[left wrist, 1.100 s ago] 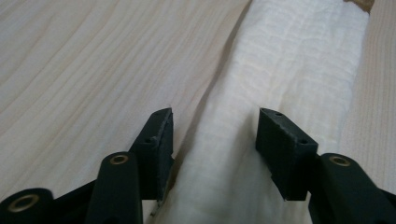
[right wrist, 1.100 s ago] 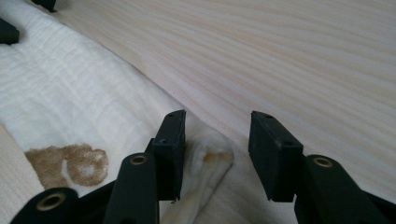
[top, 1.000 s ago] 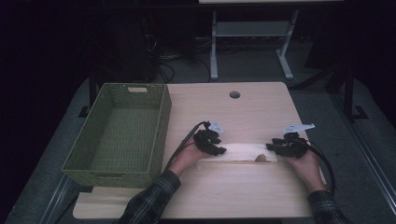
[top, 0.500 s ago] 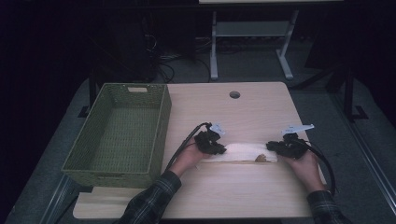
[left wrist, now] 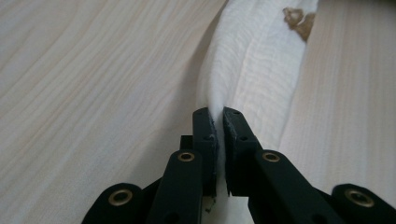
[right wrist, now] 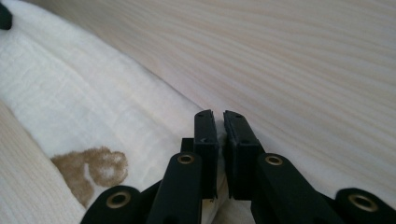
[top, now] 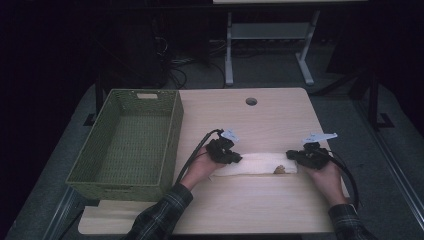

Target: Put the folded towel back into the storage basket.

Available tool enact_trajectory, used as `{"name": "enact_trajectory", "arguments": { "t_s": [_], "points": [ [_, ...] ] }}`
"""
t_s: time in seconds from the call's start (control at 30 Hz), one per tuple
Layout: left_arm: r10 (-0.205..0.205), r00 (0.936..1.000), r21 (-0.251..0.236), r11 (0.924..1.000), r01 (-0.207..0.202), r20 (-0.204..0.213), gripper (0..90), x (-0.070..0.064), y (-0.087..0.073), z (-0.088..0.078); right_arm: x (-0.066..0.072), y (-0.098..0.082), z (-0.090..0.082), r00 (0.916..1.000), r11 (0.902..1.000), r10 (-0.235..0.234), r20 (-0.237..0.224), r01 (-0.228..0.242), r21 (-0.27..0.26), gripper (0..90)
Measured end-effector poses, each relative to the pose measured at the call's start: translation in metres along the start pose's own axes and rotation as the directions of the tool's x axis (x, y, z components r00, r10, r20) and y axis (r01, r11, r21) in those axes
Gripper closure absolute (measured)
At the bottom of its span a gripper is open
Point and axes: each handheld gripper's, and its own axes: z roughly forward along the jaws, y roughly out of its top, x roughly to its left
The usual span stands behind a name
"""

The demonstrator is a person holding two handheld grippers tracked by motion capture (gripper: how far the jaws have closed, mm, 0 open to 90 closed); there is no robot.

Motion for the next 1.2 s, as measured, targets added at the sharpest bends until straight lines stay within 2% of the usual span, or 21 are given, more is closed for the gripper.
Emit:
{"name": "enact_trajectory", "arguments": {
  "t_s": [0.17,0.3,0.57,0.7,0.73,0.8,1.0,1.2],
  "points": [
    [0.001,0.9999,-0.021,0.9998,-0.001,0.011,84.5,-0.007,0.003,-0.007,-0.002,0.004,-0.007,0.9998,0.9992,0.021,-0.001,-0.021,-0.034,84.4],
    [0.012,0.9999,-0.029,0.9995,-0.012,0.003,84.5,-0.012,0.006,-0.012,-0.001,0.010,-0.012,0.9999,0.9987,0.005,0.016,-0.004,-0.051,84.5],
    [-0.002,1.0000,-0.069,0.9976,0.002,-0.004,84.6,-0.015,0.008,-0.028,0.003,0.025,-0.014,0.9994,0.9970,-0.020,0.027,0.022,-0.074,84.7],
    [-0.017,0.9998,-0.088,0.9960,0.016,-0.013,84.7,-0.016,0.009,-0.040,0.005,0.033,-0.015,0.9995,0.9961,-0.027,0.015,0.028,-0.084,84.7],
    [-0.010,0.9997,-0.092,0.9957,0.008,-0.021,84.7,-0.016,0.009,-0.043,0.006,0.037,-0.014,0.9993,0.9958,-0.033,0.016,0.034,-0.085,84.8],
    [-0.026,0.9993,-0.103,0.9944,0.023,-0.026,84.7,-0.016,0.008,-0.049,0.010,0.043,-0.015,0.9989,0.9954,-0.044,0.017,0.045,-0.085,84.9],
    [-0.038,0.9979,-0.139,0.9899,0.031,-0.052,84.7,-0.016,0.008,-0.071,0.018,0.067,-0.017,0.9951,0.9903,-0.096,0.022,0.098,-0.098,84.9],
    [-0.049,0.9959,-0.168,0.9852,0.036,-0.076,84.7,-0.015,0.012,-0.094,0.026,0.090,-0.018,0.9922,0.9839,-0.123,0.021,0.124,-0.128,84.9]
  ]
}}
